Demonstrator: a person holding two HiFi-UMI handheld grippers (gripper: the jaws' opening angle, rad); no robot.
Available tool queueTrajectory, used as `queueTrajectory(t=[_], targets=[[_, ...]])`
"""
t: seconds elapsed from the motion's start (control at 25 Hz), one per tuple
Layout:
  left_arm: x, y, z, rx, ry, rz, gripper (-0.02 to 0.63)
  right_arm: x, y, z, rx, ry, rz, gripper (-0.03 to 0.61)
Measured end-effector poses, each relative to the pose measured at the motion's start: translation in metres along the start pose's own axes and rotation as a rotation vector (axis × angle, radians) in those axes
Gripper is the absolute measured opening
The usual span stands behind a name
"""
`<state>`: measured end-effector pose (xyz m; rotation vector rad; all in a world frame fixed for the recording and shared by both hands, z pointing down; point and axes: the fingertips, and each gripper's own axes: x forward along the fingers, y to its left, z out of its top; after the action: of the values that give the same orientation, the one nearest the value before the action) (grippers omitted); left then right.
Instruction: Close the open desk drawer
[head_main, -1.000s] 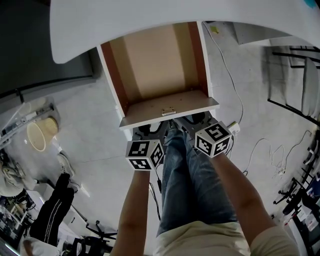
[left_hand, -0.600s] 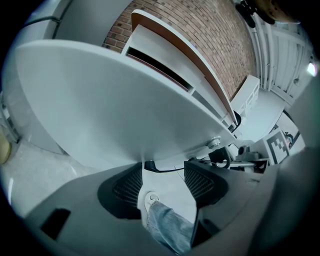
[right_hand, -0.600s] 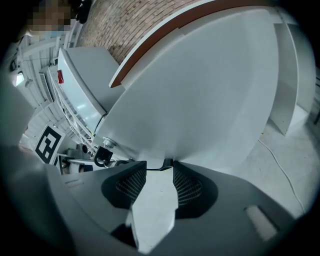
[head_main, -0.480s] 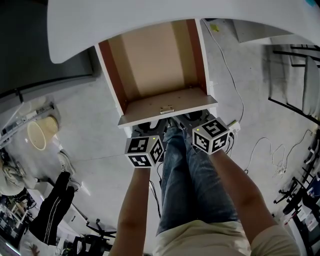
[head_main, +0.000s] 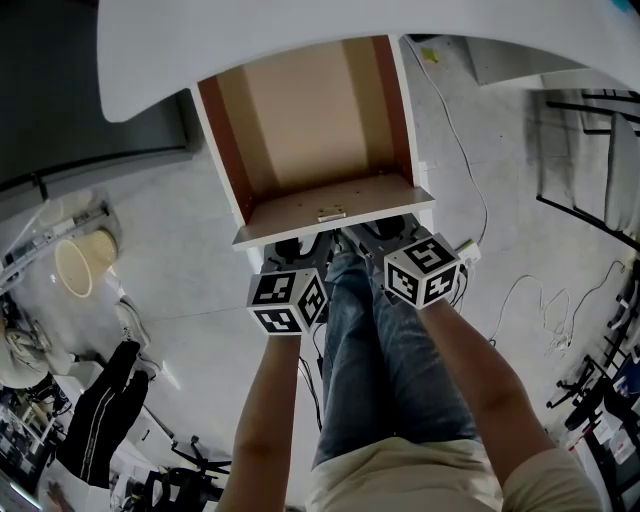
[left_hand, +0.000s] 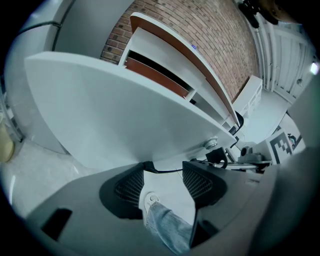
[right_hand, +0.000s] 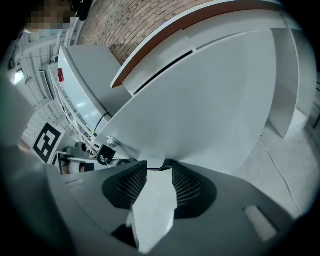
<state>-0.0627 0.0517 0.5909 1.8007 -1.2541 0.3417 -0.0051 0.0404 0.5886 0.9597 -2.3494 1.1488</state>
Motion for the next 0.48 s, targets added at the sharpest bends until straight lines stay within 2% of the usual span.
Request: queueTrajectory(t=[0.48], targets=[[-0.014, -0.01, 0.017, -0.009, -0.045, -0.009, 0.227, -0.012, 0.012, 0.017, -0.01, -0.036, 0.008, 0.158]])
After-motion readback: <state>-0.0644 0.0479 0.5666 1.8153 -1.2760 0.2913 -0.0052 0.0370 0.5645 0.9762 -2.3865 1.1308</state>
